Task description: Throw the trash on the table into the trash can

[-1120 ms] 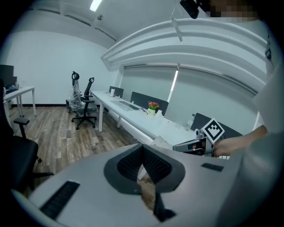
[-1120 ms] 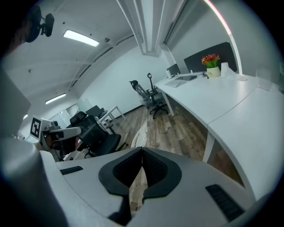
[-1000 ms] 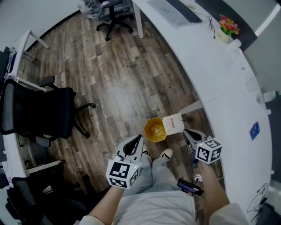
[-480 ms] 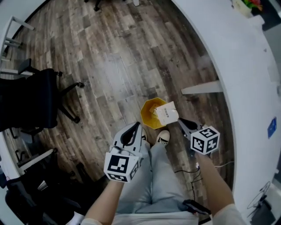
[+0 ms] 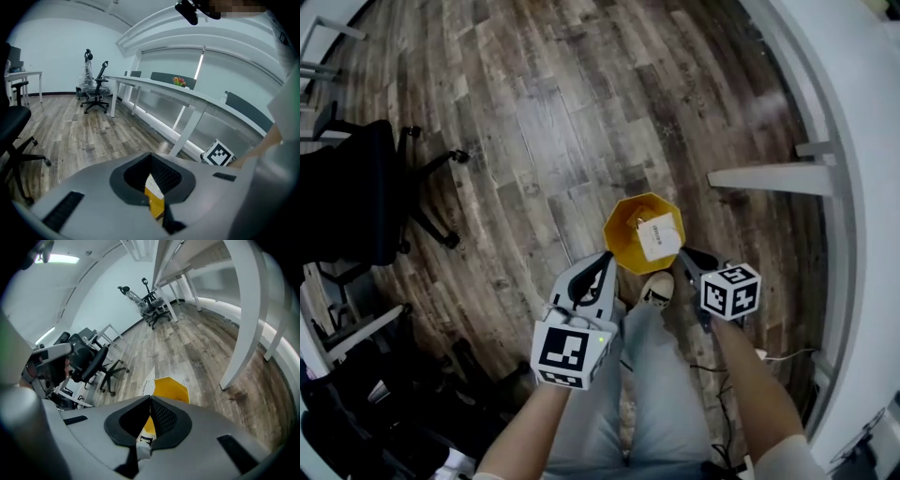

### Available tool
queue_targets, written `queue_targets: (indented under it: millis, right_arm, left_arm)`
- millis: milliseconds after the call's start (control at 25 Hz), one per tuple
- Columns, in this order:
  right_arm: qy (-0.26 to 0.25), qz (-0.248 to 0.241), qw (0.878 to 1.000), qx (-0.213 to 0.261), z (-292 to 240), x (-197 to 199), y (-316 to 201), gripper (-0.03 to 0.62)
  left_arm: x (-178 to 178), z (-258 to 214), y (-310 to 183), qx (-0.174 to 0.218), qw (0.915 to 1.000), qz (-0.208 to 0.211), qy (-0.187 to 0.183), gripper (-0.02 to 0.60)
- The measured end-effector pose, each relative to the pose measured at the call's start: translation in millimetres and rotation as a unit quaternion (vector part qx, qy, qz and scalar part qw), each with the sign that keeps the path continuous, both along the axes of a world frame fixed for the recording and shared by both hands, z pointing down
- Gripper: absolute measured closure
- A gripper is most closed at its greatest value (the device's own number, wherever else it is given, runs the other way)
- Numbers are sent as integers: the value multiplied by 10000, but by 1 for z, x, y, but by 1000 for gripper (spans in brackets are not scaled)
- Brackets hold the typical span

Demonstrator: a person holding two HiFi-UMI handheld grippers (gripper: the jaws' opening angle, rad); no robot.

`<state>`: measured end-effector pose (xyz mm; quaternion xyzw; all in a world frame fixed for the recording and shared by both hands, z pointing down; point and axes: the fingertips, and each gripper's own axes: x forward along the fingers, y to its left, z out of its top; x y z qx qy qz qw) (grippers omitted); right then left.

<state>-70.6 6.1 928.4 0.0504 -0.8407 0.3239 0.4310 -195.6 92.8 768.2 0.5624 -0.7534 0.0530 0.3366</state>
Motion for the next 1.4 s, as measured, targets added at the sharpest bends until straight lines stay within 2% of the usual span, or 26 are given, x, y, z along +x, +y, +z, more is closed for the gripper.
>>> queue_targets:
  millis: [280, 520, 560, 600, 640, 760, 920, 1080, 1400]
  right_arm:
    - [427, -110, 9990, 25, 84, -10, 7, 562]
    - [469, 84, 9988, 54, 109, -15, 11, 557]
    - [487, 100, 9987, 73, 110, -14, 10, 547]
    - [511, 100, 9986, 84, 111, -13, 10, 491]
    - [536, 85, 9985, 94, 112, -11, 11, 466]
    - [572, 44, 9982, 149, 104, -6, 8, 463]
    - [536, 31, 9982, 278, 71, -2, 0, 464]
    - [358, 2, 9987, 375, 9, -1, -9, 464]
    - [-666, 109, 9958, 612, -187, -10, -14, 541]
  left_arm:
    - [5, 36, 12, -70, 9999, 33, 102, 581]
    - [1, 45, 22, -44, 9999, 24, 134, 581]
    - [0, 45, 22, -47, 9999, 31, 143, 581]
    - [0, 45, 22, -50, 9999, 41, 148, 581]
    - [0, 44, 22, -53, 9999, 50, 150, 581]
    - [-2, 40, 21, -66, 9998, 58, 153, 581]
    - [-6, 15, 19, -39, 9999, 63, 142, 581]
    - [-8, -33, 14, 30, 9998, 105, 150, 581]
    - [-2, -143, 17, 56, 9994, 337, -33, 581]
